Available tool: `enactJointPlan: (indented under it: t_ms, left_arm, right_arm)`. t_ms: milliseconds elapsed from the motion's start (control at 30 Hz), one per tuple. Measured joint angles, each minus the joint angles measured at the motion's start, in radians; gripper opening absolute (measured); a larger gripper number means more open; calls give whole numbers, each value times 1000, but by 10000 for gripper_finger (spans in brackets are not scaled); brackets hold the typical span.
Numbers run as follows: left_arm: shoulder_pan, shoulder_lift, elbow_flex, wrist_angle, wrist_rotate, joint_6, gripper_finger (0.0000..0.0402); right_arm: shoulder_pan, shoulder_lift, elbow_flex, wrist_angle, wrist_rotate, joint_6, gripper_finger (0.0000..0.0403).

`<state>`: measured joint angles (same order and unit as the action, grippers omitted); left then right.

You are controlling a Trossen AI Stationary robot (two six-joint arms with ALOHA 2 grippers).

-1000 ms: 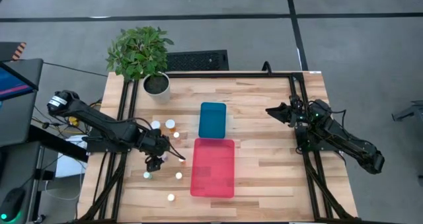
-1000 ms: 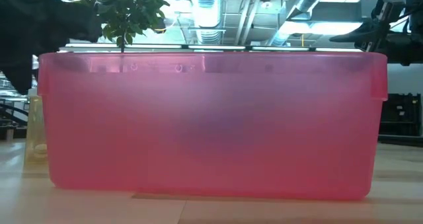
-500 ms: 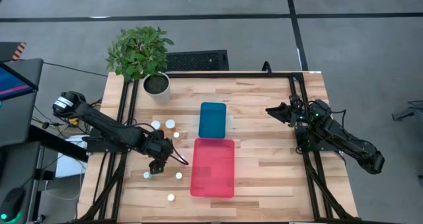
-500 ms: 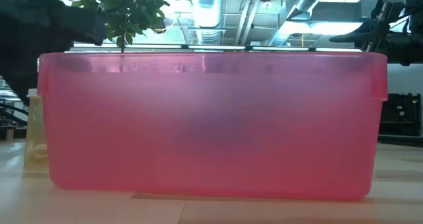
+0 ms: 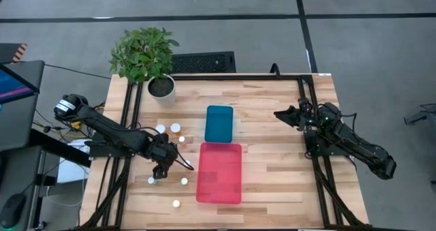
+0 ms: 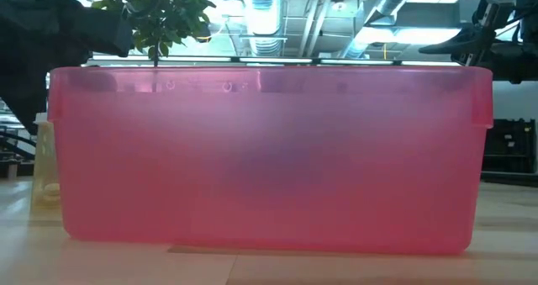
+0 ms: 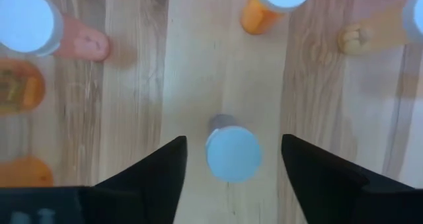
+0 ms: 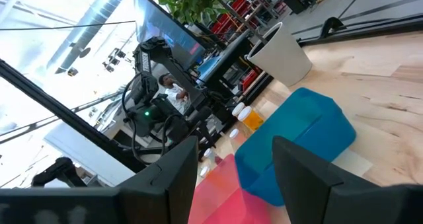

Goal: Pick and place medicine bottles into bin by pill shape (circle, oval)
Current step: Put the blue capsule bottle into the blue bin

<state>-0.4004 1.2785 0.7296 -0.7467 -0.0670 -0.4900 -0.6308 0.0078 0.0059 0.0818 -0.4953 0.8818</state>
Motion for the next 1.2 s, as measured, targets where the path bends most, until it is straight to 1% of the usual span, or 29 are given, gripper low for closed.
enactJointPlan:
  t_ms: [200,433,600,700,800,867,967,1067,1200]
  left_arm:
    - [0,0,0,0,-3,8,171]
    - [0,0,0,0,-1,7,130]
    - [1,0,12,-3,26,-24,99]
    - [1,-1,40,-13,25,-32,96]
    - [3,-1,76,-54,3,-46,106]
    - [15,-1,115,-96,-12,-58,111]
    - [47,-1,205,-173,-28,-57,113]
    - [109,-1,314,-239,-56,-17,114]
    - [249,-2,451,-268,-92,62,115]
  right_arm:
    - [0,0,0,0,0,0,205]
    - [0,0,0,0,0,0,205]
    - [0,0,0,0,0,0,205]
    - [0,0,0,0,0,0,205]
    - [0,0,0,0,0,-18,205]
    - [0,0,0,0,0,-23,205]
    - [0,0,0,0,0,-26,205]
    - [0,0,0,0,0,-26,205]
    - [0,0,0,0,0,-26,205]
